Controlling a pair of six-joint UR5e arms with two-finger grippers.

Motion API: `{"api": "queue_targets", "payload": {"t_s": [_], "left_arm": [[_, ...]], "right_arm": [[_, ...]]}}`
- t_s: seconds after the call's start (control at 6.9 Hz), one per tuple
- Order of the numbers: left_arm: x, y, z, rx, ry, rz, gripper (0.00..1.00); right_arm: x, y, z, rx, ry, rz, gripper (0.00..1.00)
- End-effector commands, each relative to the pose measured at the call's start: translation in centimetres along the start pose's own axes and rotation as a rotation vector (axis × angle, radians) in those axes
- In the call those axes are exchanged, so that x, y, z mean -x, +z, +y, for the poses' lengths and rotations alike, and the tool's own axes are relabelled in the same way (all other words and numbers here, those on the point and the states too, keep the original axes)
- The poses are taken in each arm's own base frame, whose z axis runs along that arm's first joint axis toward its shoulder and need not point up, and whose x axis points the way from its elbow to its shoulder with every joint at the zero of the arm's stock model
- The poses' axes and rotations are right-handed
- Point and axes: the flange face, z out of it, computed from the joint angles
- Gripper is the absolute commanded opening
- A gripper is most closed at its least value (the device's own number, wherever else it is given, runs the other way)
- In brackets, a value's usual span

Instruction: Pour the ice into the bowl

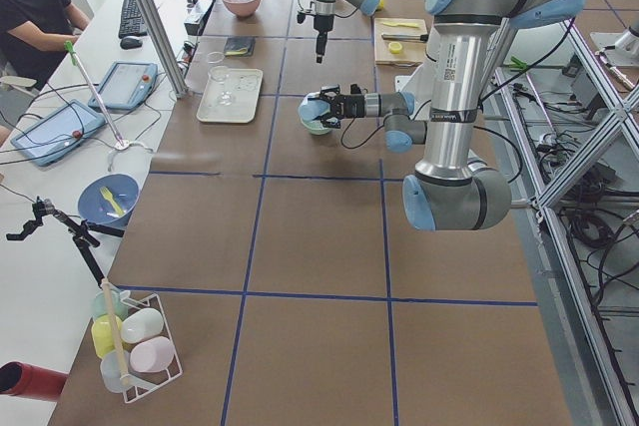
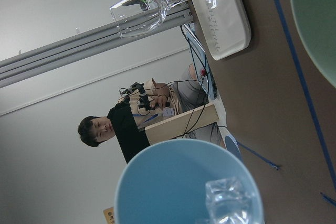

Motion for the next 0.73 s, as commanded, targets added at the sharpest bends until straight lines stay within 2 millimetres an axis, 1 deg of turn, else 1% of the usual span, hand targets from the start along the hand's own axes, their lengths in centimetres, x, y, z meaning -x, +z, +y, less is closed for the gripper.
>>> {"api": "queue_targets", "payload": {"t_s": [0.0, 0.44, 0.58], "left_arm": [[0.23, -0.02, 0.18, 0.022, 0.066, -0.030, 0.00], [0.72, -0.06, 0.52, 0.061, 0.180, -0.074, 0.00], [0.67, -0.06, 0.52, 0.061, 0.180, -0.074, 0.00]], "right_arm": [[0.12, -0.10, 0.03, -0.001, 0.002, -0.004, 1.00], [0.54, -0.41, 0.29, 0.000, 0.015, -0.013, 1.00], [0.67, -0.54, 0.43, 0.001, 0.019, -0.016, 1.00]]}}
